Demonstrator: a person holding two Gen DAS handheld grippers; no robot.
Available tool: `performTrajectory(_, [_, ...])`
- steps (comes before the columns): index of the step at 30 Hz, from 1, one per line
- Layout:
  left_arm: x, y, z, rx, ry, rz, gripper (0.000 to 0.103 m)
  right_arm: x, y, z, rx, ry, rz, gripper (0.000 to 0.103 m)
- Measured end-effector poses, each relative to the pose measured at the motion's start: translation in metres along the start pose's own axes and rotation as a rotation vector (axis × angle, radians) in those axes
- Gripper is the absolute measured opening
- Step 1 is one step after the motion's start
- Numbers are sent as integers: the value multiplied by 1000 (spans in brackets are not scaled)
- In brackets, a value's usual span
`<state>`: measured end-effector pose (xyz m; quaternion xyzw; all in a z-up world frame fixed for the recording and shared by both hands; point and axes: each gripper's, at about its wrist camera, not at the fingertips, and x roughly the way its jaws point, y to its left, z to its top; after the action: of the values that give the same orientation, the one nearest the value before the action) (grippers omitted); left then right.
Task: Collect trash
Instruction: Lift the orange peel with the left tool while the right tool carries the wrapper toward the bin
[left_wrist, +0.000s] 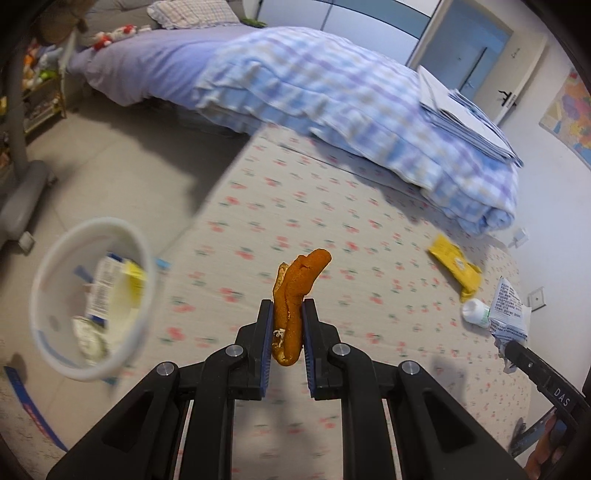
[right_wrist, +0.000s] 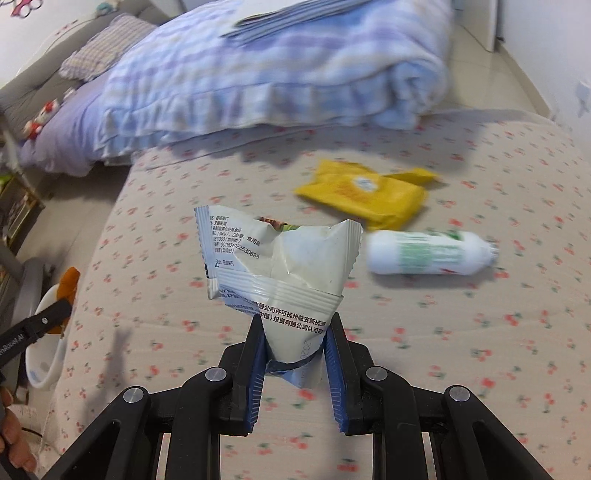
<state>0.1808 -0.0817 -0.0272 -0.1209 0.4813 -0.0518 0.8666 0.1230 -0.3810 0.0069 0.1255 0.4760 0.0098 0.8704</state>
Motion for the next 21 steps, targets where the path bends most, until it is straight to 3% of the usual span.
performTrajectory(21, [-44,158,10,-135,-13,138,16,57,149,-16,-185,62,114,26])
